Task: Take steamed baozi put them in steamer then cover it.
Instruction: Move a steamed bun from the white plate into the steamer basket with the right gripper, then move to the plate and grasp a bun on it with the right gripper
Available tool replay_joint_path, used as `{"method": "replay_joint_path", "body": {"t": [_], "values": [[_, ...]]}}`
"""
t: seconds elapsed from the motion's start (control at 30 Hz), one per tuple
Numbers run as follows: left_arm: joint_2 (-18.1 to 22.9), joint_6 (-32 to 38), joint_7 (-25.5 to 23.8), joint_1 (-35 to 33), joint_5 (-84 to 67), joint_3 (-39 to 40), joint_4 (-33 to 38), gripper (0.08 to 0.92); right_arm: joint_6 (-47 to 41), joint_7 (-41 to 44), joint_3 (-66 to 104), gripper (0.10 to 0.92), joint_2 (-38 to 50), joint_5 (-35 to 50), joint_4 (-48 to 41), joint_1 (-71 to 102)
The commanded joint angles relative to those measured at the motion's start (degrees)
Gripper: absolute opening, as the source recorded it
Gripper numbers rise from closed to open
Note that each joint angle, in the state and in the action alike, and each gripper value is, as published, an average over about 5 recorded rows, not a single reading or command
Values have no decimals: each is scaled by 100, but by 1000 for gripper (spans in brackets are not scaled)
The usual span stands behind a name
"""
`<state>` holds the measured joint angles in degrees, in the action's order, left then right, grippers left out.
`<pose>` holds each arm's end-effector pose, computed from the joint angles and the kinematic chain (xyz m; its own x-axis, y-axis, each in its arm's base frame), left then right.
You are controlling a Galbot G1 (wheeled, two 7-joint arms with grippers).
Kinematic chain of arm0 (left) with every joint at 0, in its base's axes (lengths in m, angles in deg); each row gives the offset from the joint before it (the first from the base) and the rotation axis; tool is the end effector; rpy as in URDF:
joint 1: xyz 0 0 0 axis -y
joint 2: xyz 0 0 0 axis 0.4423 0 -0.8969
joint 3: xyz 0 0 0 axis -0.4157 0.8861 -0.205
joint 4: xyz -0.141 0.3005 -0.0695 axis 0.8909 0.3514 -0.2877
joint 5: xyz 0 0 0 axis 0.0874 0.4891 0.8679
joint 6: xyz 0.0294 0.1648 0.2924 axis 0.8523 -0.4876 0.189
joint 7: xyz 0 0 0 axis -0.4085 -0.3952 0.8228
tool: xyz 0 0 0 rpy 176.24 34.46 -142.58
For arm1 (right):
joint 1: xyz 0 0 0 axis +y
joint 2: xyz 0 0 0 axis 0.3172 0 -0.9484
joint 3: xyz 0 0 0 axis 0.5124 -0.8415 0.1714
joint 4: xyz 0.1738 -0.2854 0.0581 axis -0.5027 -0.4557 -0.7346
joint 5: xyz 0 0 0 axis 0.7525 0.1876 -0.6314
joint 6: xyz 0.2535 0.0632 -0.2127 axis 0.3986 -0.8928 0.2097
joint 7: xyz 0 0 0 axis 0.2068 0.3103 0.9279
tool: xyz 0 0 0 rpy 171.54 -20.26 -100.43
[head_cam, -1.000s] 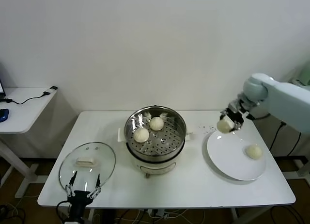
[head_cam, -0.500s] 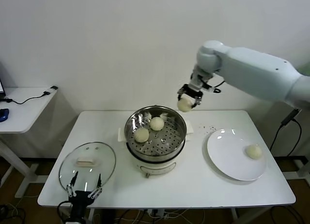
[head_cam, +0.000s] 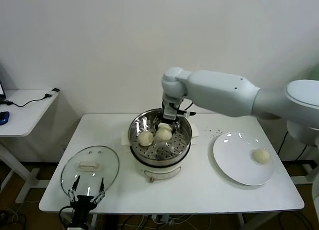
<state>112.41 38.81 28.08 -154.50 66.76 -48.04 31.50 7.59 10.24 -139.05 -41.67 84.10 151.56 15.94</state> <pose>0.1087 0.0615 -0.3730 -0.9848 -0.0954 0.1454 -0.0475 0.9518 0.3030 0.5303 0.1644 -0.0657 -0.0607 -0.1029 0.9928 -0.1221 -0.9864 -0.1097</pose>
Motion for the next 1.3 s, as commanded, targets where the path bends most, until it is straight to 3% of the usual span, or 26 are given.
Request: {"method": "replay_joint_path", "body": {"t": [0.03, 0.37, 0.63, 0.93, 1.07, 1.3], "values": [[-9, 4, 2, 6, -23, -5, -28, 823, 129, -1, -82, 670, -279, -88, 188, 366], [-59, 40, 6, 31, -9, 28, -135, 823, 105, -26, -140, 675, -205, -157, 292, 365], [-54, 60, 10, 31, -4, 42, -170, 823, 106, -22, -12, 813, -128, -284, 301, 344], [-79, 59, 10, 36, 14, 48, -185, 823, -26, -25, 286, 823, 469, -15, 313, -142], [-105, 65, 12, 39, 12, 46, -186, 823, -873, -168, 149, 823, 1180, 458, 374, -494], [-181, 71, 11, 8, 21, 121, -141, 823, -3729, -1144, -551, 823, 2407, 2119, 601, -1185]]}}
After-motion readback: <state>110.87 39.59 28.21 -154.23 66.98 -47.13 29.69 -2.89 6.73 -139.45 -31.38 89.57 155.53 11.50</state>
